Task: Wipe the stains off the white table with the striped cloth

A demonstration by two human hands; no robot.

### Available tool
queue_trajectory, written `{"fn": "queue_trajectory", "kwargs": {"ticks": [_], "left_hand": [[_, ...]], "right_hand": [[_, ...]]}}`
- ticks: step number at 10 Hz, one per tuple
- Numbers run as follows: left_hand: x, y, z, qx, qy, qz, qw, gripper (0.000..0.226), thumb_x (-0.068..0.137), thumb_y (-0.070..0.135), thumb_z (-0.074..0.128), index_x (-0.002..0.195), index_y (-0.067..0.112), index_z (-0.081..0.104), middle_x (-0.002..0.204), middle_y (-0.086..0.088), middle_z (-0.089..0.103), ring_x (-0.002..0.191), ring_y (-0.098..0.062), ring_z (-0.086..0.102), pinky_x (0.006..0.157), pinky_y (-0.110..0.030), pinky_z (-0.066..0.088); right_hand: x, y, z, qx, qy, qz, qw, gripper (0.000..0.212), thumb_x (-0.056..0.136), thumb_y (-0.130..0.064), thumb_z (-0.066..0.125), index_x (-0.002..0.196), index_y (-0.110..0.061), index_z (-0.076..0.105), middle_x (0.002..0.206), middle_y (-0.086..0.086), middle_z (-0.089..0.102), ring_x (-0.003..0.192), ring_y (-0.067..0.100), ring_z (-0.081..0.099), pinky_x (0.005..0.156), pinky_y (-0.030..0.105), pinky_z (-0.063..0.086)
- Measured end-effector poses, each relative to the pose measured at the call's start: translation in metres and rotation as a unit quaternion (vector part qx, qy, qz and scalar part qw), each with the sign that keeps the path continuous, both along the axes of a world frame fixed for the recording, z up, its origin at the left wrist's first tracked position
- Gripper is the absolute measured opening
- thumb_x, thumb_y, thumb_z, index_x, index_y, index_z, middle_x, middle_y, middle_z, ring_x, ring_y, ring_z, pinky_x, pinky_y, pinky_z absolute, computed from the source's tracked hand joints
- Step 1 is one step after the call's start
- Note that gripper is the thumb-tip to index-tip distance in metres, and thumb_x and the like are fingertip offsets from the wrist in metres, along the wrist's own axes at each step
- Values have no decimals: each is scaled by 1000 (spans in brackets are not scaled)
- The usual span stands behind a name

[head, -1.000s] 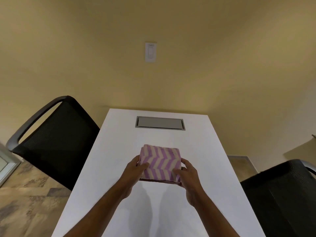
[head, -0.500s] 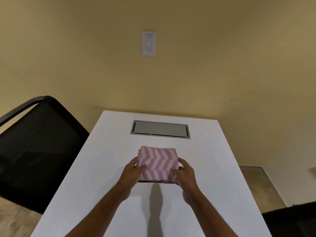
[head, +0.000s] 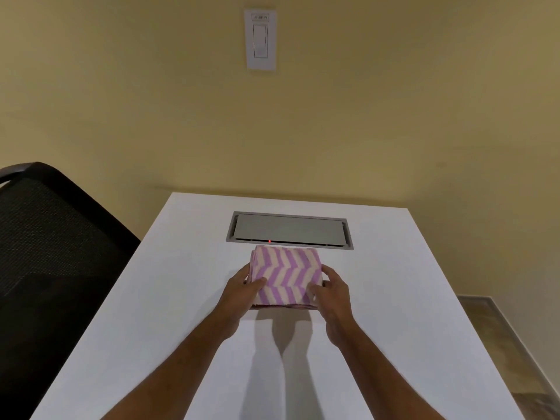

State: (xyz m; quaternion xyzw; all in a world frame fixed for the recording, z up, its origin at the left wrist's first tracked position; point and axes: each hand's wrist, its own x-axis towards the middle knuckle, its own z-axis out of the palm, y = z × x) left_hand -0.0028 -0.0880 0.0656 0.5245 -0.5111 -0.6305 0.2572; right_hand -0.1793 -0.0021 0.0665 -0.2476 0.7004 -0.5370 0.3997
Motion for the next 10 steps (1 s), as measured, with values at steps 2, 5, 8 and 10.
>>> {"fn": "queue_trajectory", "kwargs": {"ticks": [2,5,8,10], "left_hand": [[-12,-18,-34,9,-29,-15,999,30,105,26,59,134,32,52,114,11,66,100,-8,66,60,-15,55],[-17,-18,-62,-11,-107,33,994,50,101,33,65,146,17,49,134,-10,65,112,-26,67,82,-34,61],[-12,30,-47,-242,-305,-10,921,58,103,39,56,152,11,41,149,-13,55,137,-30,52,112,-45,46],[-7,80,-10,-322,-309,-47,894,60,106,35,51,159,11,33,169,-14,30,159,-31,19,127,-46,22]], "right_hand": [[-9,-18,-38,-3,49,0,999,31,97,-11,62,123,-28,59,109,1,71,102,19,71,81,38,66],[-12,-20,-72,57,104,-25,993,38,99,-18,62,137,-15,54,106,4,70,93,16,71,65,21,59],[7,9,-54,53,262,15,964,45,106,-36,54,144,-12,51,141,10,61,127,24,61,100,37,58],[29,52,-8,7,328,43,944,43,106,-31,55,143,-10,54,146,7,58,134,24,55,113,42,46]]}}
